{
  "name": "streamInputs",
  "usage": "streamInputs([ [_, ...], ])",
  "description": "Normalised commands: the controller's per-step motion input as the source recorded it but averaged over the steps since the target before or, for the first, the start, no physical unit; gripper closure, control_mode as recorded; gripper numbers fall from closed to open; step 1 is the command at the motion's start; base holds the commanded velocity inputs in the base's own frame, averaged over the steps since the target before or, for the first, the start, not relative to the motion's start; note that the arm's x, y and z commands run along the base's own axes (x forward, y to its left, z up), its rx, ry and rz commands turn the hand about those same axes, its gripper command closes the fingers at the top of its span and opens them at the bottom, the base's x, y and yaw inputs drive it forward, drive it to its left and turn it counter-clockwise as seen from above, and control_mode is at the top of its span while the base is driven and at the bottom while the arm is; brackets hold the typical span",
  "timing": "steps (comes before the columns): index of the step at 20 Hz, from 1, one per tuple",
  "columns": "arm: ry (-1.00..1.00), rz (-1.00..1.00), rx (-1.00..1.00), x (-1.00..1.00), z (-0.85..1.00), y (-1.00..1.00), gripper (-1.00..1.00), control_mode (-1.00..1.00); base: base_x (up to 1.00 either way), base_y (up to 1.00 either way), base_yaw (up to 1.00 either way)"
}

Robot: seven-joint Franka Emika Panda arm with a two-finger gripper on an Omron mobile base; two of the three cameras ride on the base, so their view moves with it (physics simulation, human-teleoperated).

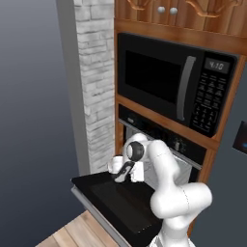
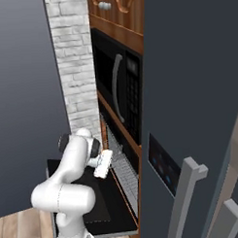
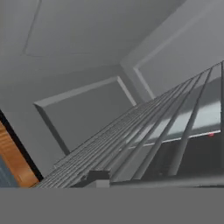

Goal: Take the baked cake out of the oven and place it on the plate for cooling. Then close the oven door.

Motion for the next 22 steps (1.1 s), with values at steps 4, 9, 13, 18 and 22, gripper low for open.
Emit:
streamInputs([
  [4, 0.45, 0.0, 0.35, -0.25, -0.53, 0.42, 1.0, -1.0, 0.0, 0.0, 0.0],
  [9, 0.47, 0.01, 0.37, -0.24, -0.6, 0.41, 1.0, -1.0, 0.0, 0.0, 0.0],
  [13, 0.5, 0.01, 0.39, -0.27, -0.69, 0.37, 1.0, -1.0, 0.0, 0.0, 0.0],
  [18, 0.5, 0.0, 0.39, -0.33, -0.67, 0.34, 1.0, -1.0, 0.0, 0.0, 0.0],
  [22, 0.52, 0.0, 0.39, -0.44, -0.7, 0.42, 1.0, -1.0, 0.0, 0.0, 0.0],
])
